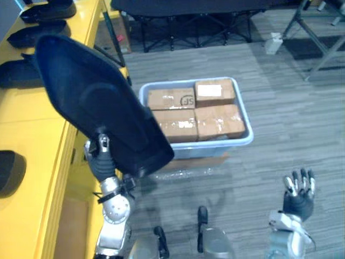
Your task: Walk over and take plastic housings, then place them on the shelf
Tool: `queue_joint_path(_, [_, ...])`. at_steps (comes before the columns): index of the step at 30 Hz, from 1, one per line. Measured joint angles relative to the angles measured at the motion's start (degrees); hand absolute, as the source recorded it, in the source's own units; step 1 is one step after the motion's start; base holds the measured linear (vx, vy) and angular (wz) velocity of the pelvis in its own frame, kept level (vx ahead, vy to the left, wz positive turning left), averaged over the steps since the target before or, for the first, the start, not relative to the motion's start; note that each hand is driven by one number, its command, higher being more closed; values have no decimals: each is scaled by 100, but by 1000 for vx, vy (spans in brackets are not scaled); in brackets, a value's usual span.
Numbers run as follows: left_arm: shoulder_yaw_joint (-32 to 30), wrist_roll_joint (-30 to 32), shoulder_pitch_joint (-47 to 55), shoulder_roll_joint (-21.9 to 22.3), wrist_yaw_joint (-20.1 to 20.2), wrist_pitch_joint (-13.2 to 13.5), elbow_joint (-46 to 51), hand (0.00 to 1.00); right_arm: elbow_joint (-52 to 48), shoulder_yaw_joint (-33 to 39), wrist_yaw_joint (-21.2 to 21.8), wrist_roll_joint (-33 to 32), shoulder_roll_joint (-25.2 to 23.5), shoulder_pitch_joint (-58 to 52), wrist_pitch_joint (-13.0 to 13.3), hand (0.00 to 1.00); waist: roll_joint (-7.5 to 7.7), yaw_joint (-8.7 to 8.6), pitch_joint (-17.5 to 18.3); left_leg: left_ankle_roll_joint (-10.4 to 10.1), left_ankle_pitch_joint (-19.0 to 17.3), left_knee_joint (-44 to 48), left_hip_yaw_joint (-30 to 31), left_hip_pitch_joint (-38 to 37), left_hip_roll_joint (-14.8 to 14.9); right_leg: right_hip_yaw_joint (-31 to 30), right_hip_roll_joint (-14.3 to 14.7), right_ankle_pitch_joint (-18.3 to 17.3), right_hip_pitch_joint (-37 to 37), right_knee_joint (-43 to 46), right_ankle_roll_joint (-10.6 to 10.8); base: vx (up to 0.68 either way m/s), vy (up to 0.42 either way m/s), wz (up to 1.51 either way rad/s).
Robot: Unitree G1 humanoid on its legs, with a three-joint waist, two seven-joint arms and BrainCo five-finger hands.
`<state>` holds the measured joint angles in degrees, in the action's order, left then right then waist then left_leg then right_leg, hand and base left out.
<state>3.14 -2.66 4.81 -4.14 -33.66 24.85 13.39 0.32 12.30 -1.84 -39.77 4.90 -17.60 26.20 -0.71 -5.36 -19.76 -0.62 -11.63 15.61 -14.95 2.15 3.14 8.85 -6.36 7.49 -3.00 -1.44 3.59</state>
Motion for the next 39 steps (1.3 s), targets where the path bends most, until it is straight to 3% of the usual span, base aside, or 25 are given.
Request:
queue_joint_path(6, [-691, -121, -14, -33, -184, 52, 140, 100, 16, -8, 484, 18, 243, 474, -2, 0, -32, 86, -47, 2, 17, -2, 179, 93, -33, 171, -31, -36, 10, 1, 17, -45, -17, 14])
queue_joint_path(8, [-950, -50, 20, -50, -322, 43, 306, 100, 20, -112, 664, 95, 358, 710, -25, 0, -62, 205, -62, 9, 63, -36, 367, 88, -76, 377, -66, -37, 104, 10, 44, 12, -5, 51])
queue_joint_path(13, [-1673, 379, 552, -19, -760, -72, 858, 100, 23, -1222, 954, 311, 498, 1380, -294, 0, -138, 632, -46, -4, 270, -354, 1034, -159, -240, 1026, -179, -265, 563, 22, 96, 53, -17, 72])
queue_joint_path(17, [-2366, 506, 1329, 248, -861, -199, 1373, 100, 68, -2499, 957, 522, 448, 2013, -529, 0, -252, 1231, 32, -16, 300, -426, 1571, -234, -336, 1589, -194, -352, 982, -152, 124, 57, -13, 67])
queue_joint_path(21, [-2856, 543, 1810, 528, -724, -200, 1482, 100, 529, -3207, 807, 765, 256, 2596, -763, 0, -138, 1755, 229, -7, 321, -490, 2022, -316, -452, 2034, -203, -360, 1313, -310, 133, 50, 9, 60])
queue_joint_path(24, [-2984, 519, 1914, 529, -457, -190, 1502, 100, 530, -3342, 653, 917, 161, 2627, -886, 0, 61, 1811, 409, 22, 352, -513, 2395, -277, -601, 2150, -270, -538, 1412, -173, 182, 70, 57, 69])
queue_joint_path(29, [-2986, 488, 1817, 496, -113, -109, 1500, 100, 527, -3190, 553, 1019, 215, 2268, -925, 0, 353, 1783, 675, 56, 384, -474, 2876, -171, -749, 2109, -466, -1000, 1303, 500, 68, 65, 83, 57])
queue_joint_path(32, [-2996, 500, 1802, 462, -121, -118, 1469, 100, 528, -2936, 708, 977, 315, 2275, -907, 0, 361, 1788, 681, 42, 375, -260, 3013, -85, -799, 2110, -498, -1140, 1305, 696, -4, 16, 23, 28])
queue_joint_path(36, [-3194, 440, 1787, 470, -57, -131, 1203, 100, 533, -2695, 879, 952, 422, 2339, -906, 0, 331, 1865, 663, -44, 322, 17, 3195, -11, -829, 2116, -461, -1353, 1416, 794, 79, -44, -25, 25])
queue_joint_path(39, [-3242, -183, 1828, 501, 219, -130, 961, 100, 542, -2591, 939, 898, 486, 2337, -906, 0, 286, 1885, 653, -126, 265, 115, 3477, 18, -874, 2314, -425, -1509, 1600, 789, 239, -71, -34, 49])
